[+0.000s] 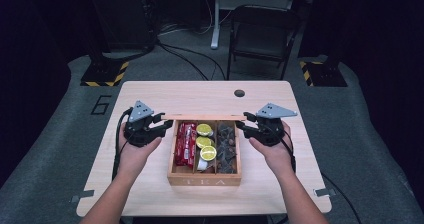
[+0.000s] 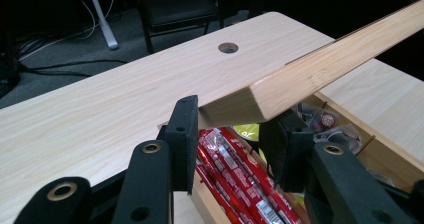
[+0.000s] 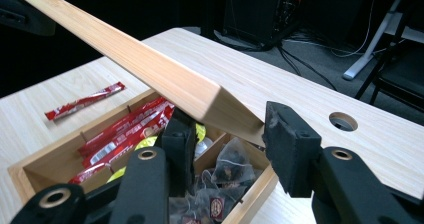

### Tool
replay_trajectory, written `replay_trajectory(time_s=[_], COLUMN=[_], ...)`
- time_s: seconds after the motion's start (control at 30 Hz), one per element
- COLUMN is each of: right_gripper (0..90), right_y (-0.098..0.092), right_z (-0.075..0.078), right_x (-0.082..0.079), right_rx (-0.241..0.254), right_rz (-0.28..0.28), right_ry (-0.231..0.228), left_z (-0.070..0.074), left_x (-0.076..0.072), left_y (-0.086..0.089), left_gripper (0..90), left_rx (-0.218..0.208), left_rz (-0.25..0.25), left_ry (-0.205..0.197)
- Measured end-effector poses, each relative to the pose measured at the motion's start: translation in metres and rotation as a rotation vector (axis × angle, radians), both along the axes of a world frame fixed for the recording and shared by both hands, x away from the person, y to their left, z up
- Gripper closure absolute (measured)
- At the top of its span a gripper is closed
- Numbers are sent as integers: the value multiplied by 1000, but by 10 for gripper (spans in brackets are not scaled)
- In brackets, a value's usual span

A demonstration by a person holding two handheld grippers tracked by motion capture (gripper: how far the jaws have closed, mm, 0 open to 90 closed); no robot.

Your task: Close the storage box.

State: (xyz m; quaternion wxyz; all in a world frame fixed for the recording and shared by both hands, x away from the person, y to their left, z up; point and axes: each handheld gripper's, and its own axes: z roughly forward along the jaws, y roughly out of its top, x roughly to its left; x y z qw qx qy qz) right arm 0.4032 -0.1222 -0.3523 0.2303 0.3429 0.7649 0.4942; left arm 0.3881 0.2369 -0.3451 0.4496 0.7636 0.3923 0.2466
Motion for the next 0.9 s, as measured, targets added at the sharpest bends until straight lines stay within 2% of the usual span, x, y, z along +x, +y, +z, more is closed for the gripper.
replay_trajectory(time_s=[0.1,0.27,0.4,0.63,0.73,0.9], right_gripper=[559,551,552,551,551,549], right_y=[0,-2,-4,-6,-7,-6], right_z=[-1,-1,-3,-10,-14,-22], right_x=[-5,-12,-17,-26,-30,-38], right_rx=[-20,-8,-13,-27,-19,-32], right_rz=[11,30,46,62,64,64], right_ry=[-7,-4,7,3,11,-10], left_z=[-3,-9,-13,-21,-26,-34], left_x=[-3,-8,-11,-20,-24,-29], left_y=[1,1,3,3,4,6], left_gripper=[602,600,597,594,594,593], left_rx=[-1,-9,-26,0,1,-4], left_rz=[-7,-9,-17,-28,-38,-47], left_ry=[-7,-17,-7,-12,-11,-19])
